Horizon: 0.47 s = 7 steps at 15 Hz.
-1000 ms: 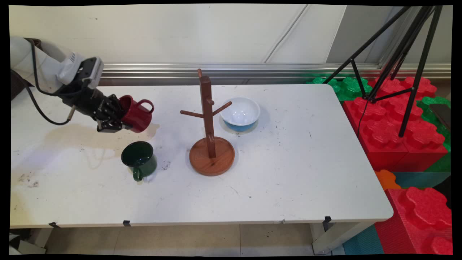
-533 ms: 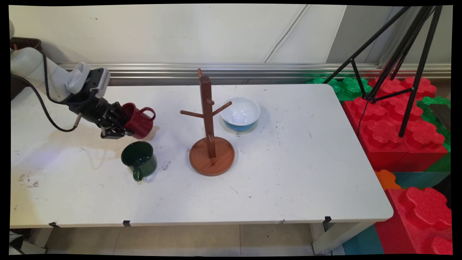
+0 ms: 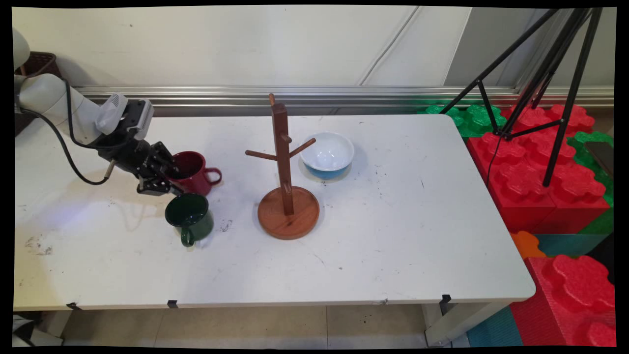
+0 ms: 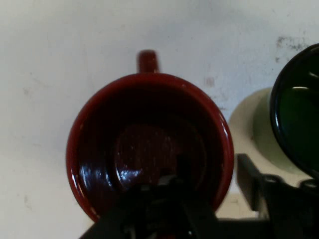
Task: Place the picked object on the table
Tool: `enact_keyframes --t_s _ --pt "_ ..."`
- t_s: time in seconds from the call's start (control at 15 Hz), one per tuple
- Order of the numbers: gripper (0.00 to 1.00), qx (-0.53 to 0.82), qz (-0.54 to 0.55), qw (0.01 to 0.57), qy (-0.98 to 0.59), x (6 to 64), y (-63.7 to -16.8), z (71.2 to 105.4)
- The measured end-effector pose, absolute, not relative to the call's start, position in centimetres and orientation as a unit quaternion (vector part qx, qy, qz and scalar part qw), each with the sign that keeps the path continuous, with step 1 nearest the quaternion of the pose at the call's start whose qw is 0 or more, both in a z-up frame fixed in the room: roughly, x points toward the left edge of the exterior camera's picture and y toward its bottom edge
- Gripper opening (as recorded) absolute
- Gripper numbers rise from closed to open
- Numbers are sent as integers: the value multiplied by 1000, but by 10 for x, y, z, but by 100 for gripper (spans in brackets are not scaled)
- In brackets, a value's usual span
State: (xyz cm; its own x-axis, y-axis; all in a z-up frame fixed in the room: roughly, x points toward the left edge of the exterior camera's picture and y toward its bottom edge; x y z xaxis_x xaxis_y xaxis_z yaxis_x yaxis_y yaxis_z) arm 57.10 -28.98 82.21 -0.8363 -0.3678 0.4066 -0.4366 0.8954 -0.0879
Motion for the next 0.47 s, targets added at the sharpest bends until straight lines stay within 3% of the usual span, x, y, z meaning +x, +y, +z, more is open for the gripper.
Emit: enact_keyframes --t_s 0.47 --pt "100 216 88 201 -952 569 -292 821"
